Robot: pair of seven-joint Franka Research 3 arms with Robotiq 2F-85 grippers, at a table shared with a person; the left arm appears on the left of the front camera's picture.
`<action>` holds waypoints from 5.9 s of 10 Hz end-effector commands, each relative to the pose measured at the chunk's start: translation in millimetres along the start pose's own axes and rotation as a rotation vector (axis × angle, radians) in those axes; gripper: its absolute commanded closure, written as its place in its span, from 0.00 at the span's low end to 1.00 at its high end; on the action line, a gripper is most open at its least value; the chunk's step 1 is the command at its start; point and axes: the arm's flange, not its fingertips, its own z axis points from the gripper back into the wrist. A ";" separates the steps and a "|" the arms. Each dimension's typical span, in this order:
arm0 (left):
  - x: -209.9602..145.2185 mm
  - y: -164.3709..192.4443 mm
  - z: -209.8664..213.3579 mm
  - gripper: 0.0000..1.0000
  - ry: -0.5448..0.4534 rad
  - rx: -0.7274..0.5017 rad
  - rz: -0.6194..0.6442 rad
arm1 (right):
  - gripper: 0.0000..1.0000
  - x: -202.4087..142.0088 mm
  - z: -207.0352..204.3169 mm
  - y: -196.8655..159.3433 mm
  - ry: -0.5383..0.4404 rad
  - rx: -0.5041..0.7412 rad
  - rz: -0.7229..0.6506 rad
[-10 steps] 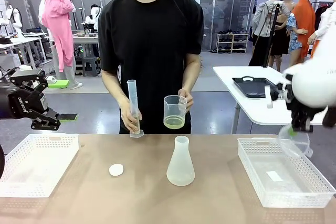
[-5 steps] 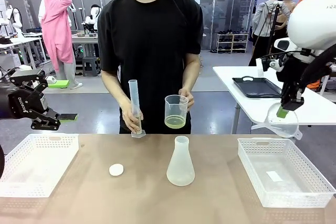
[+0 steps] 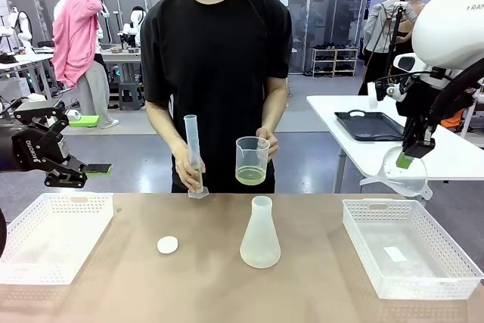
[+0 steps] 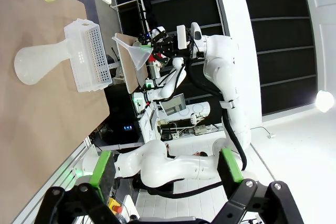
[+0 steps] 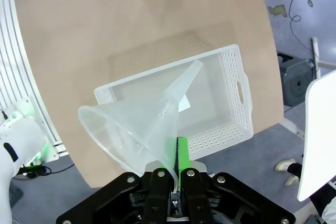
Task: Prepare the solutions needed for the experiment.
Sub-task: Pick up the Plastic Funnel and insert it into the Big flask.
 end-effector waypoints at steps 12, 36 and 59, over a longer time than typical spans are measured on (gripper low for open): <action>0.2 -3.3 -2.6 0.00 -0.007 -0.023 0.003 | 0.96 189.4 6.5 -4.3 -0.069 0.303 0.203; 0.2 -3.3 -2.6 0.00 -0.007 -0.023 0.003 | 0.96 306.9 -50.1 -8.7 0.326 0.395 0.513; 0.2 -3.3 -2.6 0.00 -0.007 -0.023 0.003 | 0.77 340.4 -118.1 0.1 0.375 0.417 0.607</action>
